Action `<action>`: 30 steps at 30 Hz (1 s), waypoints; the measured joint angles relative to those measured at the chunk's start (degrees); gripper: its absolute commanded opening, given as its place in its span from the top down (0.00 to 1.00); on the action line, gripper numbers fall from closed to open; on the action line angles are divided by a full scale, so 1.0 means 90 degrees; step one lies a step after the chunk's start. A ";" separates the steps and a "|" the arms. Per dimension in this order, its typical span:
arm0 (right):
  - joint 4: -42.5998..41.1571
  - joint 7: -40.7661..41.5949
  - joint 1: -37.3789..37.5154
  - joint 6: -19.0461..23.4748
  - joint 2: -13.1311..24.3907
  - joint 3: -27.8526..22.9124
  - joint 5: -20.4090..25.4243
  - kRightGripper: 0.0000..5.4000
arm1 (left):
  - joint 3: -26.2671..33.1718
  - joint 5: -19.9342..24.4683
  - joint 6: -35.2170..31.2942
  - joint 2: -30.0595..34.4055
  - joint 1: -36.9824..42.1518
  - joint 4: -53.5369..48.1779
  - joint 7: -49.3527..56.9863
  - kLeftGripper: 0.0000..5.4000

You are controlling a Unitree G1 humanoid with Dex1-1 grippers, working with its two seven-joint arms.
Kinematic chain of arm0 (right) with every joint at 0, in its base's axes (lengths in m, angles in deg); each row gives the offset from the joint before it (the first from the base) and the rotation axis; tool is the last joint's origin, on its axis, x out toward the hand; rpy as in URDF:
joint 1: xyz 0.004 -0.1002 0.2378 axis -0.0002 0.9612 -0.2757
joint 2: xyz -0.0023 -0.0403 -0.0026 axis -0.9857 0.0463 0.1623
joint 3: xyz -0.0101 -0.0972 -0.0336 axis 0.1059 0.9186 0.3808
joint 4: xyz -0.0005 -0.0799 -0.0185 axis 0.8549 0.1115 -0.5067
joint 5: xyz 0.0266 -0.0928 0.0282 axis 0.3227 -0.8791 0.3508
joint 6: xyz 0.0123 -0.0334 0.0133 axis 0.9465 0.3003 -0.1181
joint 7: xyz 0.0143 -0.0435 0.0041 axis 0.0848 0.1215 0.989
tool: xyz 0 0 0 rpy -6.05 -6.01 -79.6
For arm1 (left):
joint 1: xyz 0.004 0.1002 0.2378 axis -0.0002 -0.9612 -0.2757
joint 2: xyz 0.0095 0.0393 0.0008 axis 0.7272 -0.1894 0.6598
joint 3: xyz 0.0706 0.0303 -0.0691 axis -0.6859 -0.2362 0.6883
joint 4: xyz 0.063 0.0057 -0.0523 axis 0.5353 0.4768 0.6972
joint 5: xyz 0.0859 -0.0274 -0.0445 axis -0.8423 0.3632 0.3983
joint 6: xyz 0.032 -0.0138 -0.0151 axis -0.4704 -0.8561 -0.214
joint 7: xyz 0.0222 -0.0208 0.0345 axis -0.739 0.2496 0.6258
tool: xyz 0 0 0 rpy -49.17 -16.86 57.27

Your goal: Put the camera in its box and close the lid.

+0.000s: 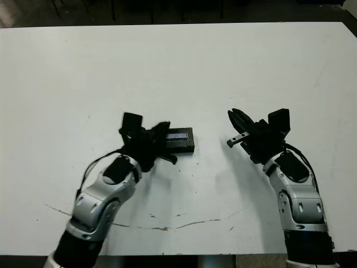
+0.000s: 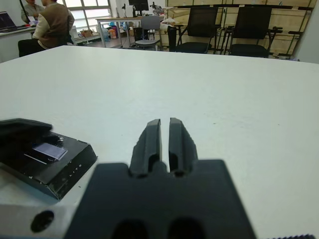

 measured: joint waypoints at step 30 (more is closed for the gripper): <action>-0.0554 -0.0702 0.0282 -0.0518 -0.0430 -0.0013 -0.0428 1.00 | 0.1318 -0.0191 0.2539 0.0963 -0.1484 -0.1307 -0.0410 1.00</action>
